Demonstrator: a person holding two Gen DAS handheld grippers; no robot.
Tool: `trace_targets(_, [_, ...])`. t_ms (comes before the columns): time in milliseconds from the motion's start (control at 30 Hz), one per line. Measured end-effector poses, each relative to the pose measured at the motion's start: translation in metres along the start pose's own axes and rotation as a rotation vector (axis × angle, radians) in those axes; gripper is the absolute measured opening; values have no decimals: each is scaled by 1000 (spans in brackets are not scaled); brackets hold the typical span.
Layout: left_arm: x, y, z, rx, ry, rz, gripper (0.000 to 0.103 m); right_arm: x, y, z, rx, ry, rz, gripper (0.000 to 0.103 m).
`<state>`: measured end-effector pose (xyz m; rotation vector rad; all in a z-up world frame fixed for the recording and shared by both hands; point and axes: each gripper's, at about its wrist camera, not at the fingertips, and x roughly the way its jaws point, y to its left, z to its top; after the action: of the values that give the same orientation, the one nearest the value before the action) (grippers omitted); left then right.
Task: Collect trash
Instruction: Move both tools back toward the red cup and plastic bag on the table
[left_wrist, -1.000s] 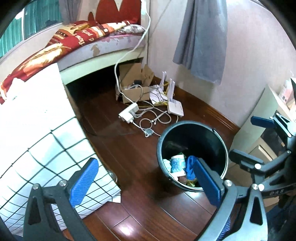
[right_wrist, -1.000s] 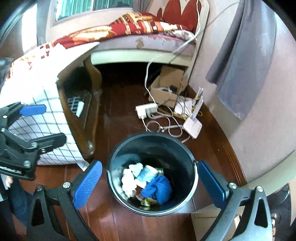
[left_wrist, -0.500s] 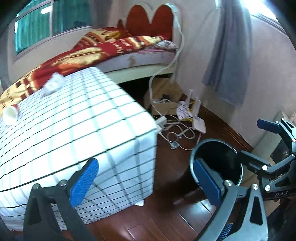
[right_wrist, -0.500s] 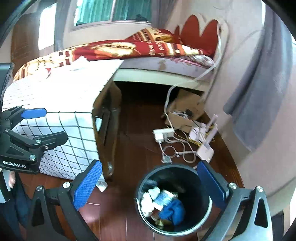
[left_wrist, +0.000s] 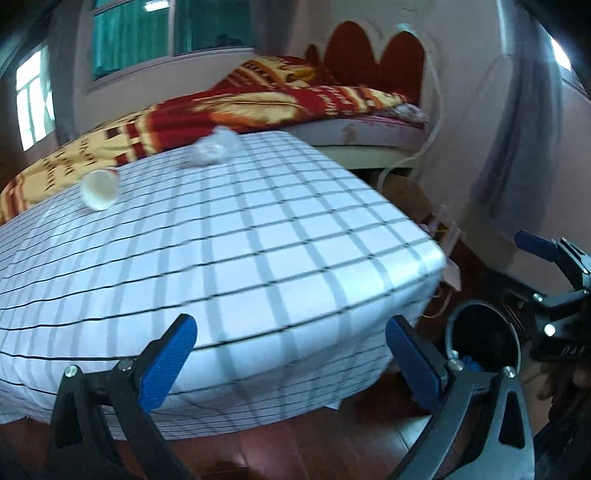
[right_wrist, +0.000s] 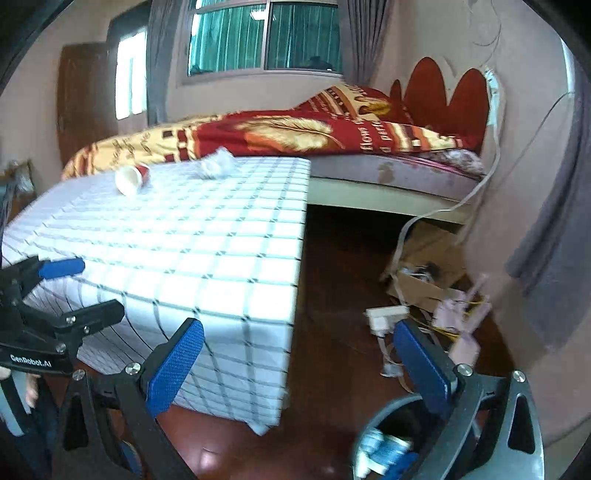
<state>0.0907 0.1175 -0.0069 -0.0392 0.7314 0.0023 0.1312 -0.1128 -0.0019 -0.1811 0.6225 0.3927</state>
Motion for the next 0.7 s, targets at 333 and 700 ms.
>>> trace_targets(333, [3, 121, 26, -142, -26, 141, 101, 60, 69, 80, -108, 1, 63, 103])
trace_targets(700, [80, 211, 91, -200, -18, 293, 102, 202, 113, 186, -115, 58, 167, 103])
